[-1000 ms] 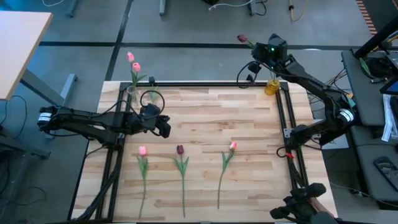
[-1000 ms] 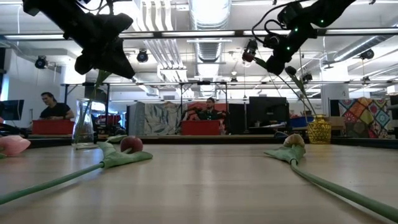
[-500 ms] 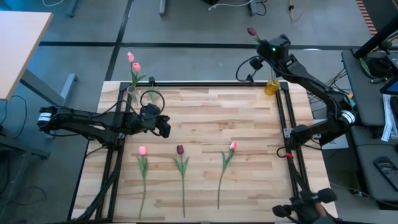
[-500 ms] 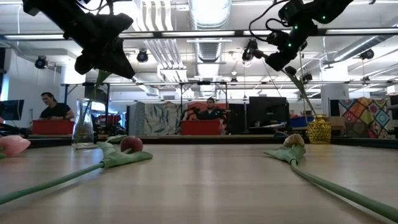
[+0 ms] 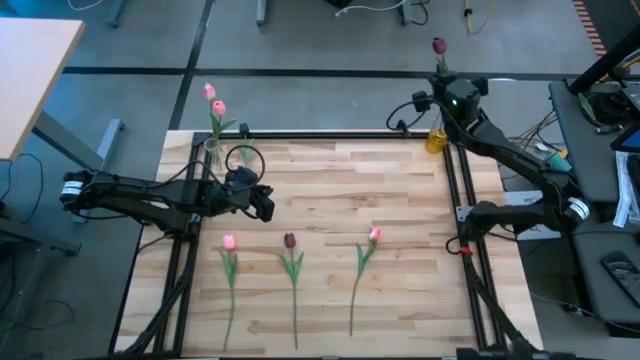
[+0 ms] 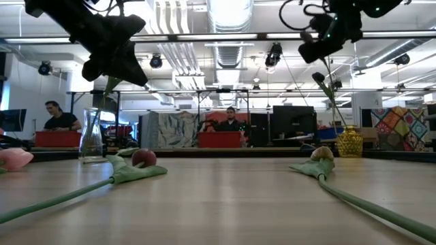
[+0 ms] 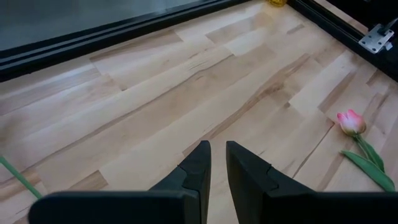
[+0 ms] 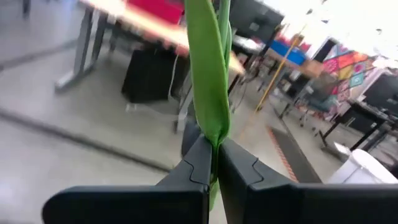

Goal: Sort flowers into vase by color
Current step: Put the top red flower into the yellow vase

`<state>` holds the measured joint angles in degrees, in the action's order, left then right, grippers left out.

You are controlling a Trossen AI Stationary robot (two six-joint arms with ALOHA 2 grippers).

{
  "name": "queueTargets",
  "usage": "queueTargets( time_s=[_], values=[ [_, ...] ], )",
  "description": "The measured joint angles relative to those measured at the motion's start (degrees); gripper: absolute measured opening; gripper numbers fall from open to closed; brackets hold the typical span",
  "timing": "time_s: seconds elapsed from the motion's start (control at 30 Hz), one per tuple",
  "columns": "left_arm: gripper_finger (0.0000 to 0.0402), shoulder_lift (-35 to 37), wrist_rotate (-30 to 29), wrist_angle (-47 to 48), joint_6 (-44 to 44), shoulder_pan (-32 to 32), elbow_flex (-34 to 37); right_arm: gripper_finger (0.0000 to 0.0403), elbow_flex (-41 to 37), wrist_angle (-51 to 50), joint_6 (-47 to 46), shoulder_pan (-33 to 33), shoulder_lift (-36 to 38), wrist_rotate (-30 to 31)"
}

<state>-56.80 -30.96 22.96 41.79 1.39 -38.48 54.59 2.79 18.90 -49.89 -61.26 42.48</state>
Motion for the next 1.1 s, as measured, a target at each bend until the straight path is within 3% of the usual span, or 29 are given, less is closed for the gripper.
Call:
queueTargets(
  time_s=[0.2, 0.53, 0.67, 0.73, 0.97, 1.1],
  values=[
    [0.0035, 0.00, 0.35, 0.00, -0.63, 0.00, -0.02, 0.0009, -2.81, 3.75, -0.10, 6.15, 2.66, 9.17],
    [0.0035, 0.09, 0.66, 0.14, -0.85, 0.00, -0.02, 0.0009, -6.40, 3.53, 4.83, 24.84, 12.94, 28.76],
    [0.0035, 0.09, 1.71, 0.32, -0.90, 0.00, -0.02, 0.0009, -9.35, 2.47, 5.12, 27.99, 19.18, 32.26],
    [0.0036, 0.09, 1.99, 0.35, -1.26, 0.00, -0.02, 0.0009, -10.15, -1.05, 4.59, 28.25, 22.60, 30.50],
    [0.0035, 0.11, 2.07, 0.32, -1.28, 0.00, -0.02, 0.0009, -10.24, -22.24, -4.20, 28.13, 32.82, 9.82],
    [0.0035, 0.11, 2.77, 0.28, -1.32, -0.08, -0.02, 0.0009, -9.91, -27.34, -3.78, 26.78, 35.89, 1.65]
  ],
)
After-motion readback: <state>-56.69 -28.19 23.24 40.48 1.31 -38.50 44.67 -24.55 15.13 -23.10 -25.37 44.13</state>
